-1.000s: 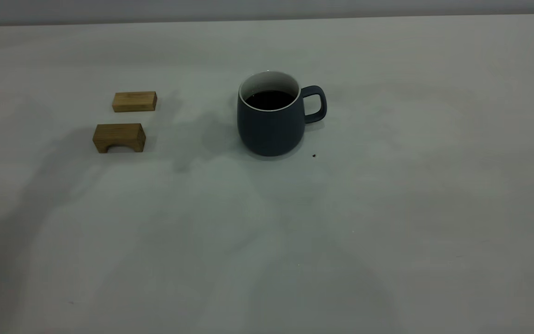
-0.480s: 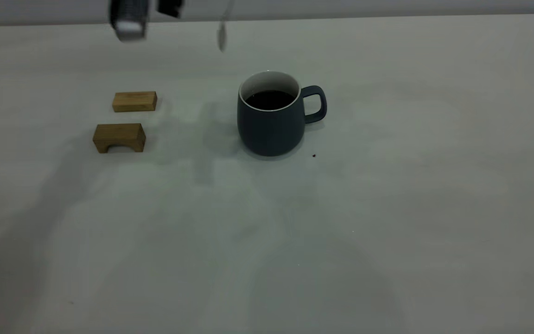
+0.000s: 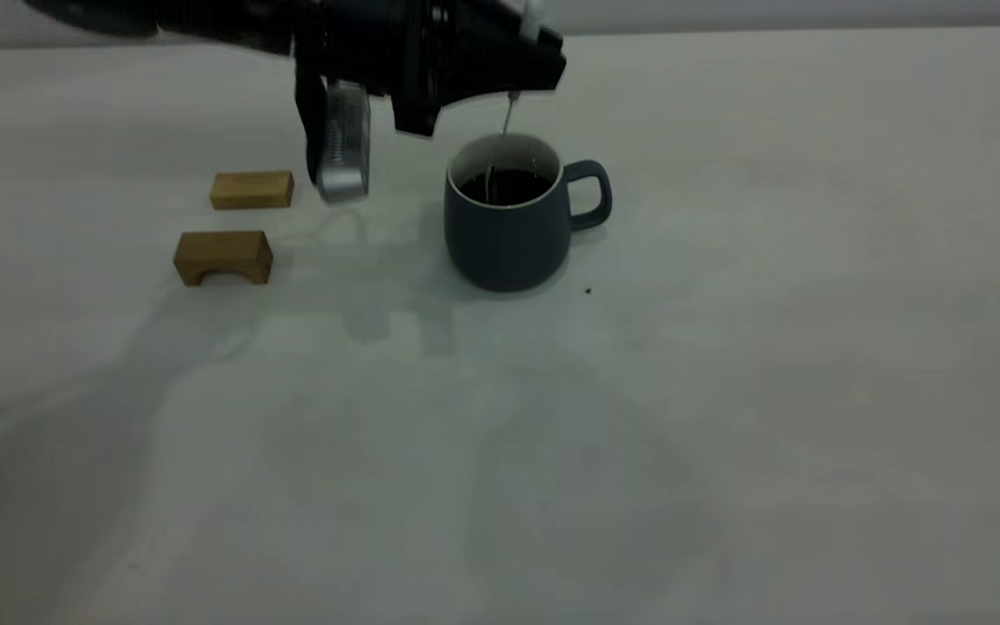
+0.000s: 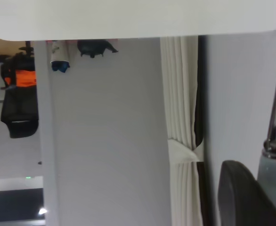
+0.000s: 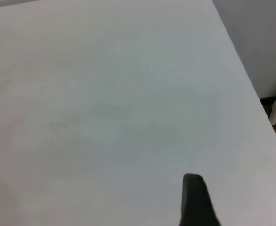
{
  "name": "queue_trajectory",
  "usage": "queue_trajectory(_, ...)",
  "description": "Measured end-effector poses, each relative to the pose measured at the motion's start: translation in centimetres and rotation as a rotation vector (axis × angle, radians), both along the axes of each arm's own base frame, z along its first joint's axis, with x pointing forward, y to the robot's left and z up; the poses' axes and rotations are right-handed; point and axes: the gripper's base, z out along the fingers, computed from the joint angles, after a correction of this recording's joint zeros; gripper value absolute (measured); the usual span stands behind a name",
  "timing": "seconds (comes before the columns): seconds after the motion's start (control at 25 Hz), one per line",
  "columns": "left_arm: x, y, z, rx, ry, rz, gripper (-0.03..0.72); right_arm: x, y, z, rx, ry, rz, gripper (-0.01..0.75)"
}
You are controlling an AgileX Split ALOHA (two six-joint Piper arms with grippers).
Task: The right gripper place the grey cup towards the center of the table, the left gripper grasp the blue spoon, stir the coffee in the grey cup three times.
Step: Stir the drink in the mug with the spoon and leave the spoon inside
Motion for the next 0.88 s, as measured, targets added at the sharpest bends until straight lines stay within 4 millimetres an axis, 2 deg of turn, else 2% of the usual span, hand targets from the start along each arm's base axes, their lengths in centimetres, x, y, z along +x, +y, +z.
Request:
queue_trajectory(0.28,-0.1,0.2,-3.6,0.012,0.048,0.037,0.126,0.0,0.0,0.0,0.000,0.000,0.000,0.510)
queue_trajectory(0.64,1.0,1.6,-4.4,0.102,0.041,0.129,0.126,0.0,0.0,0.0,0.000,0.000,0.000,0.510)
queue_trajectory(0.88,3.2,0.9,-4.2,0.094,-0.025,0.137,0.126,0.0,0.0,0.0,0.000,0.000,0.000,0.510)
